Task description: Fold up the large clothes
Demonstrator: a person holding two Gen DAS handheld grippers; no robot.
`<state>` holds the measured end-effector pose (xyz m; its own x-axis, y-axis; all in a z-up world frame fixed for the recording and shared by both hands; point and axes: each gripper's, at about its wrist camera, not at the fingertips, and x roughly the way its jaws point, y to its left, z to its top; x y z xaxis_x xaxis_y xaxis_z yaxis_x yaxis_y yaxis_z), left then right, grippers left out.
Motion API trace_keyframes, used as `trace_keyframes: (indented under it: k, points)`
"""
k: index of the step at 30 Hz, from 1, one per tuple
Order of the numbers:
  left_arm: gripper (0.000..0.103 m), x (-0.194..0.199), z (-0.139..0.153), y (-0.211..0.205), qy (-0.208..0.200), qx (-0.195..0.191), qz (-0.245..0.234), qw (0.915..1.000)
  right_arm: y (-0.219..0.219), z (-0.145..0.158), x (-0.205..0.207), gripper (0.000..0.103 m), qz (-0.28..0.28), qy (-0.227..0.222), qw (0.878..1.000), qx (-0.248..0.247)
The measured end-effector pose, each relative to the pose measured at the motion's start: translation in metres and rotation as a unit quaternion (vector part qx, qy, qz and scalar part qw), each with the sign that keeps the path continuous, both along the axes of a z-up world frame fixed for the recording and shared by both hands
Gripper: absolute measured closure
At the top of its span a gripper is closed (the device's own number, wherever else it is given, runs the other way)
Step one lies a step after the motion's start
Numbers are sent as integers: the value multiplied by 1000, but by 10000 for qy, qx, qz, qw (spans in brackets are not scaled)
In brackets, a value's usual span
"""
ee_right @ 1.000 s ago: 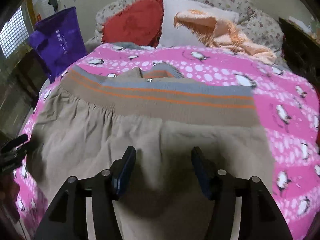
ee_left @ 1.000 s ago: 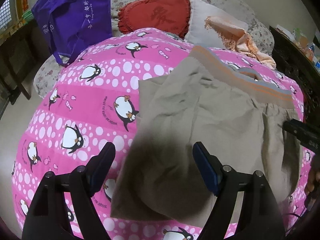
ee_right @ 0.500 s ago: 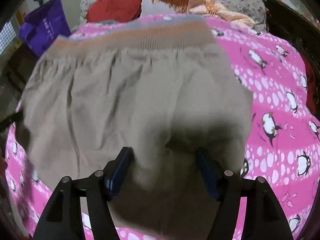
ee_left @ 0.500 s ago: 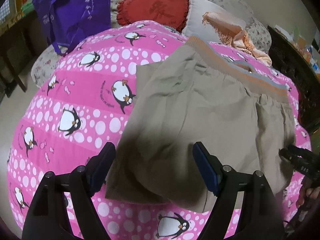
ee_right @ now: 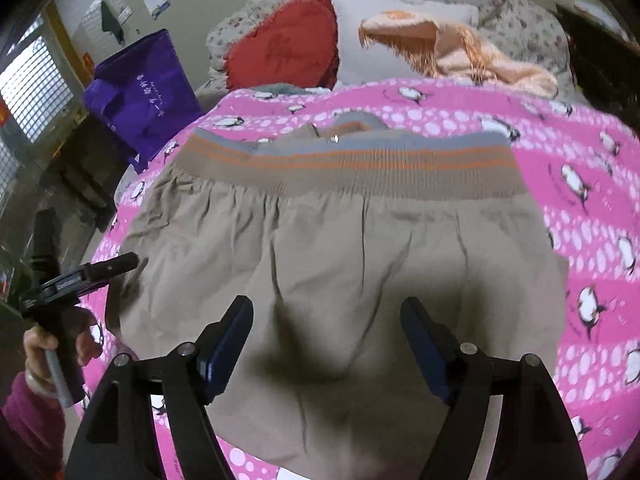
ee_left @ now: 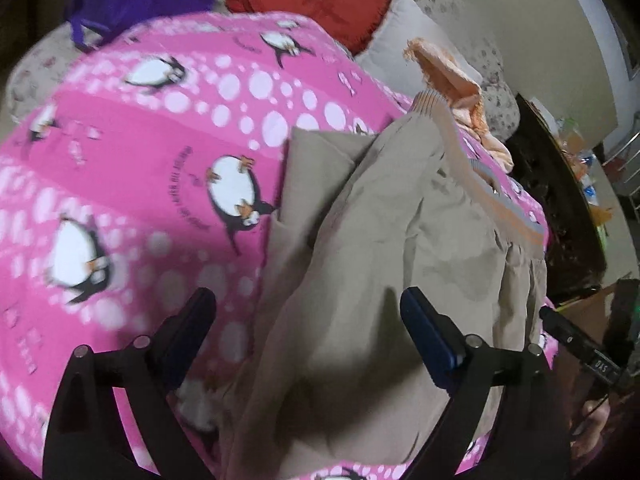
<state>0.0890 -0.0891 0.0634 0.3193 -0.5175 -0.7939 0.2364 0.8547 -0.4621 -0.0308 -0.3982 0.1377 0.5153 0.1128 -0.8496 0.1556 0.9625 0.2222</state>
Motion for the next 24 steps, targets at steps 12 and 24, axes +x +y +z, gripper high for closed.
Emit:
trace_keyframes:
  k: [12,24]
  points:
    - [84,16,-11,-23,136,-534,-510,9972,-24,-14,-8,25,-76,109,9999,15]
    - [96,-51,118,-79,-919,-723,-1367,9837,-53,-16,13,25,-389,-219,9967,683]
